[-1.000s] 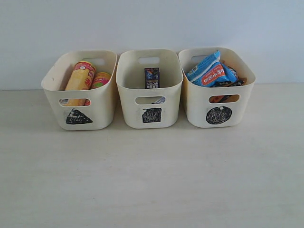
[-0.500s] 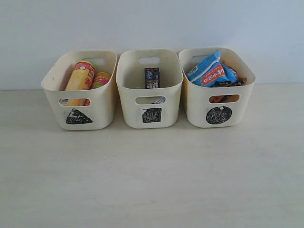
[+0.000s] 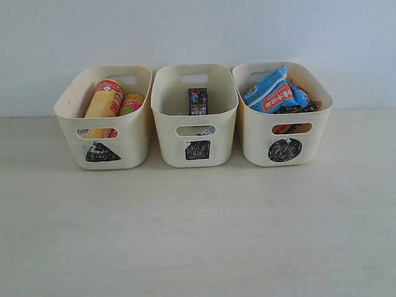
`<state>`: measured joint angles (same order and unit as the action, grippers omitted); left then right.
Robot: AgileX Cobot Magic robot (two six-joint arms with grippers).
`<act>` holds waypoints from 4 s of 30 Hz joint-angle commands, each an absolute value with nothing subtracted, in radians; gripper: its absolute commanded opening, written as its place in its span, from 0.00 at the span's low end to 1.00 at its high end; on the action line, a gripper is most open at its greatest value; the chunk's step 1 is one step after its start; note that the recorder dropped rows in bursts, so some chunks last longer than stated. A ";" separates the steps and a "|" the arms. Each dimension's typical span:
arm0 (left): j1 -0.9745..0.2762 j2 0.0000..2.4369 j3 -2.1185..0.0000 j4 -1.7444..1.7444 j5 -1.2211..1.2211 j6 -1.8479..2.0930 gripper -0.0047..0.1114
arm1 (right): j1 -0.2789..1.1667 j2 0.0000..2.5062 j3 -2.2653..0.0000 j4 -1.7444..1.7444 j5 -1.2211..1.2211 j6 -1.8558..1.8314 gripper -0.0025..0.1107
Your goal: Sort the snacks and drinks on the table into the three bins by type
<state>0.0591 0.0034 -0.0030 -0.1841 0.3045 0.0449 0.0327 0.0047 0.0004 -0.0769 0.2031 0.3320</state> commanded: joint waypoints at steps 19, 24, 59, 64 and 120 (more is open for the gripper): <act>0.061 0.000 0.000 -0.192 0.288 0.039 0.07 | 0.029 0.000 0.000 -0.084 0.198 0.331 0.04; 0.061 0.000 0.000 -0.192 0.288 0.041 0.07 | 0.029 0.000 0.000 -0.084 0.198 0.331 0.04; 0.061 0.000 0.000 -0.192 0.288 0.041 0.07 | 0.029 0.000 0.000 -0.084 0.217 0.242 0.04; 0.061 0.000 0.000 -0.192 0.288 0.046 0.07 | 0.029 0.000 0.000 -0.032 0.246 0.121 0.04; 0.061 0.000 0.000 -0.192 0.288 0.046 0.07 | 0.029 0.000 0.000 0.015 0.323 -0.016 0.04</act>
